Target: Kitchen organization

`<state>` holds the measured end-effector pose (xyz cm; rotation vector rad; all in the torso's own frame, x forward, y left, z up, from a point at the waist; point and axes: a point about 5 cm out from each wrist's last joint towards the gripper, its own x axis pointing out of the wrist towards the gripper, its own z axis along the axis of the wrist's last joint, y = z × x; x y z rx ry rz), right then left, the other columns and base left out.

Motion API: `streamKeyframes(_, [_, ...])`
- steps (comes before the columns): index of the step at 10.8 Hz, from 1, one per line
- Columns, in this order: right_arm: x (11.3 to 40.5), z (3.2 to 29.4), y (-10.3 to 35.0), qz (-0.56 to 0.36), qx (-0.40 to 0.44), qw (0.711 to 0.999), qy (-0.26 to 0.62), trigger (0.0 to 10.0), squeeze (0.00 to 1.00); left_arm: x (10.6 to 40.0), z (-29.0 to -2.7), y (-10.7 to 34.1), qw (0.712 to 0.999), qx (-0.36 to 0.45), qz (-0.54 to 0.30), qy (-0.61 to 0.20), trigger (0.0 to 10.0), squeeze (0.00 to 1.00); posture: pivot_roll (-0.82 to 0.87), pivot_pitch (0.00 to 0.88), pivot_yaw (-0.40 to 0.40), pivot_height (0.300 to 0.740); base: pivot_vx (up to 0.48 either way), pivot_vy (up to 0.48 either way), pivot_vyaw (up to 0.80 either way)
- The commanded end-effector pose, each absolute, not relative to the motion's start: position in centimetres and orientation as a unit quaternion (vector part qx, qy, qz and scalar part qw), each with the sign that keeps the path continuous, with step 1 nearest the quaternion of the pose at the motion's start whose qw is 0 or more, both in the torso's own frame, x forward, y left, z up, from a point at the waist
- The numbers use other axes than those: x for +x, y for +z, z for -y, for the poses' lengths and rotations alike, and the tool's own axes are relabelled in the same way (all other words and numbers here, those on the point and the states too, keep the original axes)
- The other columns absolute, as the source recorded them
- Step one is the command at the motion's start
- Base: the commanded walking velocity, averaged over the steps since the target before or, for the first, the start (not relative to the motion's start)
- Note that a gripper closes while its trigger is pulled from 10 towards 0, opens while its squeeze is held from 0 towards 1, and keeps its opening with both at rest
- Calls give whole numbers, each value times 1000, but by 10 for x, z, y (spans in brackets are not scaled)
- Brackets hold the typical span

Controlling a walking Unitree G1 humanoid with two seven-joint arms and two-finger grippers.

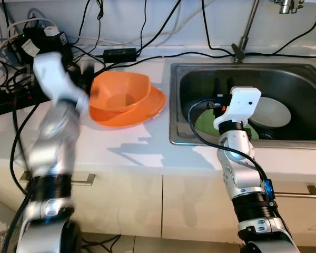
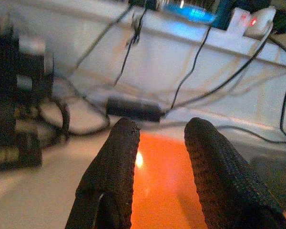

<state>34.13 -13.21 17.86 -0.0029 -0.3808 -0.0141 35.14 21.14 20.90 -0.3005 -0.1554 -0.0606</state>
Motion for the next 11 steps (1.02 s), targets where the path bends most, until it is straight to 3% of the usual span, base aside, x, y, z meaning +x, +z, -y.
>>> streamKeyframes(1, [341,131,176,185,-4,983,-4,10000,0,348,-220,211,980,-174,84,-46,10000,0,70,0,57,740,0,0,0])
streamKeyframes(4, [339,129,174,183,-2,983,0,10000,0,331,-266,214,967,-224,116,-19,10000,0,72,0,60,740,0,0,0])
streamKeyframes(5, [340,129,174,182,-2,983,0,10000,0,328,-270,216,966,-227,124,-19,10000,1000,75,0,60,740,0,0,0])
streamKeyframes(10, [338,125,171,179,-1,984,6,10000,0,332,-247,198,976,-201,50,-65,10000,1000,68,0,69,740,0,0,0])
streamKeyframes(11, [338,125,170,177,-1,984,5,10000,0,333,-244,197,984,-164,27,-62,10000,0,67,0,73,740,0,0,0])
